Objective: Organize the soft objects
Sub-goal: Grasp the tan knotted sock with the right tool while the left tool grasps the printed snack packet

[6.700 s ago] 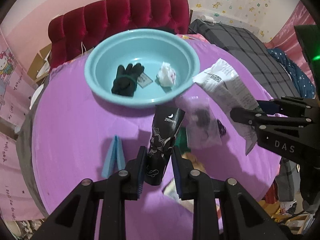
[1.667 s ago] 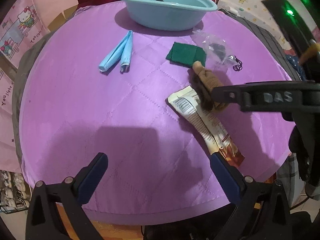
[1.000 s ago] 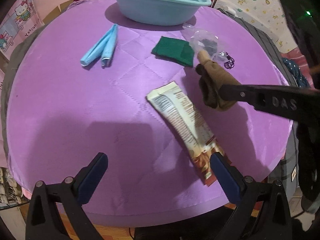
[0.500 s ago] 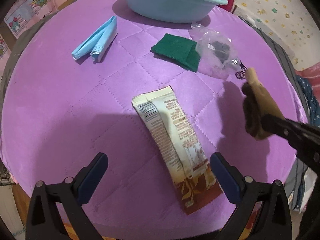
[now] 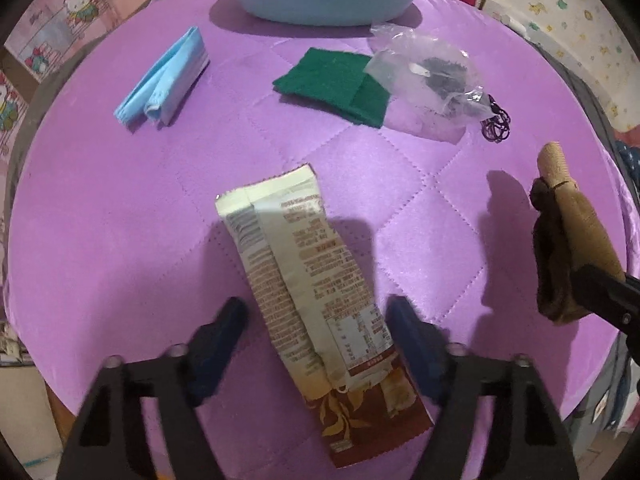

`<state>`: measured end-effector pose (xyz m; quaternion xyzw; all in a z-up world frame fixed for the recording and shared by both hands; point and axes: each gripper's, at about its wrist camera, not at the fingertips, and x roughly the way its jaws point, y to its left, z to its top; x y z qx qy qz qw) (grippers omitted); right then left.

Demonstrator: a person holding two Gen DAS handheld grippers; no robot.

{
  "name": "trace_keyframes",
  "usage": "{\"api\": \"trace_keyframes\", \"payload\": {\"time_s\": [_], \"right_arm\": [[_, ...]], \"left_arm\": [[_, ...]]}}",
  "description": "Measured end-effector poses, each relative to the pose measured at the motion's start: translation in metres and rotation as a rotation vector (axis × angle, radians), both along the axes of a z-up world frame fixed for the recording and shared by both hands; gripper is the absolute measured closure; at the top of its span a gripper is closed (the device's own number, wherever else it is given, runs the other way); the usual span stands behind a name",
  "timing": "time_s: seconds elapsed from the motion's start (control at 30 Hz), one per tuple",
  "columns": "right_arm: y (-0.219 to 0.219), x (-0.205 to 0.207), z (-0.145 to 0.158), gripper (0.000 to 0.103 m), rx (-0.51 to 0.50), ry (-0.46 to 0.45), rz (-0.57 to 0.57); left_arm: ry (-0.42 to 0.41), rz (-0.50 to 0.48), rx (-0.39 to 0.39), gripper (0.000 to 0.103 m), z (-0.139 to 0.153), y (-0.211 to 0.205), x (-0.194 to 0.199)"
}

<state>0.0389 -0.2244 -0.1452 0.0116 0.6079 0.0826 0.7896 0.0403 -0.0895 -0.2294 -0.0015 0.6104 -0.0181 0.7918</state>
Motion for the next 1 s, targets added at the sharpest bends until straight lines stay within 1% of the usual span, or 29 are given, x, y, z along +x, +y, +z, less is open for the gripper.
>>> {"api": "trace_keyframes", "payload": {"time_s": [0.03, 0.07, 0.1, 0.2, 0.3, 0.37, 0.4, 0.5, 0.7, 0.83, 1.0], "right_arm": [[-0.001, -0.001, 0.001, 0.094, 0.001, -0.001, -0.001], [-0.002, -0.002, 0.001, 0.094, 0.001, -0.002, 0.000], [-0.002, -0.002, 0.002, 0.094, 0.003, -0.004, 0.000], [-0.002, -0.003, 0.005, 0.094, 0.011, -0.014, 0.004], [-0.003, -0.004, 0.006, 0.094, 0.019, -0.017, 0.004], [-0.003, -0.004, 0.007, 0.094, 0.024, -0.017, 0.002], [-0.003, -0.004, 0.007, 0.094, 0.026, -0.017, 0.003], [-0.002, -0.005, 0.009, 0.094, 0.027, -0.021, 0.008], [0.005, -0.006, 0.010, 0.094, 0.030, -0.018, 0.013], [0.011, -0.004, 0.013, 0.094, 0.029, -0.025, 0.015], [0.019, 0.000, 0.020, 0.094, 0.027, -0.037, 0.018]], "left_arm": [[-0.004, -0.013, -0.015, 0.041, 0.001, -0.001, 0.001], [-0.005, -0.018, -0.018, 0.045, 0.002, -0.003, 0.002], [-0.009, -0.024, -0.027, 0.053, 0.003, -0.002, 0.002], [-0.018, -0.037, -0.080, 0.062, 0.008, 0.001, 0.002], [-0.020, -0.061, -0.092, 0.066, 0.014, 0.008, -0.006], [-0.020, -0.083, -0.089, 0.067, 0.017, 0.017, -0.010], [-0.019, -0.087, -0.100, 0.067, 0.016, 0.023, -0.010], [-0.033, -0.100, -0.134, 0.067, 0.023, 0.026, -0.011], [-0.051, -0.146, -0.162, 0.068, 0.040, 0.036, -0.018], [-0.071, -0.171, -0.167, 0.068, 0.054, 0.046, -0.023], [-0.103, -0.215, -0.160, 0.070, 0.071, 0.049, -0.023]]}}
